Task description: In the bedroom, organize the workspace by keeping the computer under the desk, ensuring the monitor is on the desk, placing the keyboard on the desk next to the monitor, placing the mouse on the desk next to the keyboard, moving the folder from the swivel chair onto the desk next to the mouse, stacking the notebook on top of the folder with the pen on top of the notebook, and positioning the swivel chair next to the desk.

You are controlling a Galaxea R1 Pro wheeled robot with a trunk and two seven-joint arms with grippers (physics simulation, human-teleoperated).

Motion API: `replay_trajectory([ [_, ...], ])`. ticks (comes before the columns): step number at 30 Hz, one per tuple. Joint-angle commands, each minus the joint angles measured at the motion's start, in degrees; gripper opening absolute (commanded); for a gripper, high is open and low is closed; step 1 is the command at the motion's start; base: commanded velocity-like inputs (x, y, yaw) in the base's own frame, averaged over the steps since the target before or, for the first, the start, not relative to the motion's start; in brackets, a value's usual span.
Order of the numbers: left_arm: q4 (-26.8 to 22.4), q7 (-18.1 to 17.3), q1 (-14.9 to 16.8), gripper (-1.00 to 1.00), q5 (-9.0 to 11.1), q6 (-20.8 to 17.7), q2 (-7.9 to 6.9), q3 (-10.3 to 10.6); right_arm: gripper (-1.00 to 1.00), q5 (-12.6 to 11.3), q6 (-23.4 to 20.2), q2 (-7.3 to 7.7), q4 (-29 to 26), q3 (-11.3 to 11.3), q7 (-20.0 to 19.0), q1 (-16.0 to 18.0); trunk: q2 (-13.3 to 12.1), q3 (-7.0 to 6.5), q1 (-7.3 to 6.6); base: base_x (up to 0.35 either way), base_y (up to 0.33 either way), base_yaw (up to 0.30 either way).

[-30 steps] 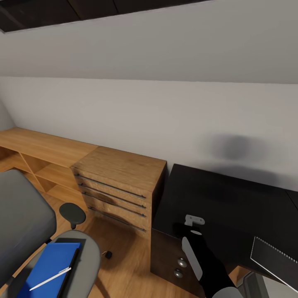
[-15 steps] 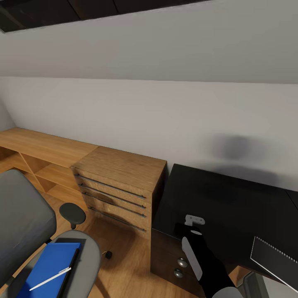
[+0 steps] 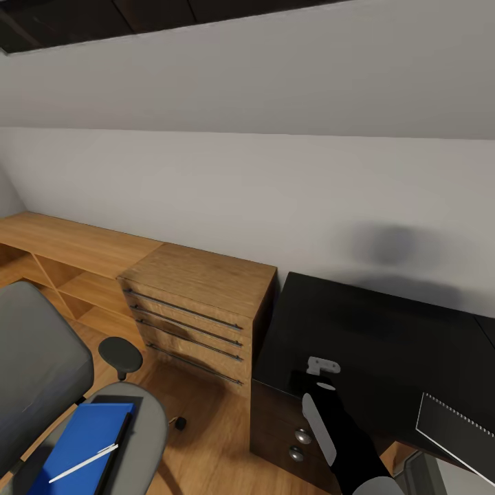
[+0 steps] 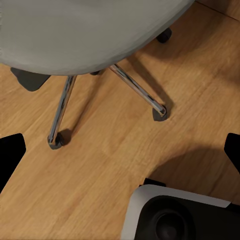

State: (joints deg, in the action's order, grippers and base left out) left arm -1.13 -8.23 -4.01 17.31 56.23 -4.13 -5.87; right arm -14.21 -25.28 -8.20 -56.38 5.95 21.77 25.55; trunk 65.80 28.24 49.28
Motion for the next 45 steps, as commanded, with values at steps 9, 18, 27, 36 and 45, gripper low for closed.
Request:
replay_trajectory([
  [9,-0.1,-0.64,-0.04,1.0,0.18,-0.07,-0.71,-0.46,-1.0,-0.78,-0.92,0.18,-0.48,-0.16,0.55,0.03,-1.97,-0.85,-1.09,0.0,0.0,0.0],
  [18,-0.1,-0.65,-0.04,1.0,0.18,-0.14,-0.79,-0.49,-1.0,-0.7,-2.34,0.34,-3.5,-0.14,0.55,0.03,-5.58,-2.47,-3.07,0.0,0.0,0.0],
  [27,-0.1,-0.61,-0.04,1.0,0.18,-0.16,-0.78,-0.47,-1.0,-0.63,-8.09,0.42,-9.7,-0.1,0.61,0.03,-9.19,-4.08,-5.05,0.0,0.0,0.0],
  [36,-0.1,-0.64,-0.04,1.0,0.18,-0.44,-0.78,-0.52,-1.0,-0.64,-10.44,0.38,-12.46,0.01,0.64,-0.05,-10.8,-4.79,-5.93,0.0,0.0,-0.112],
  [45,-0.1,-0.62,-0.04,1.0,0.18,-0.51,-0.72,-0.46,-1.0,-0.63,-10.72,0.37,-13.14,0.03,0.64,-0.06,-10.8,-4.78,-5.93,0.0,0.0,-0.053],
])
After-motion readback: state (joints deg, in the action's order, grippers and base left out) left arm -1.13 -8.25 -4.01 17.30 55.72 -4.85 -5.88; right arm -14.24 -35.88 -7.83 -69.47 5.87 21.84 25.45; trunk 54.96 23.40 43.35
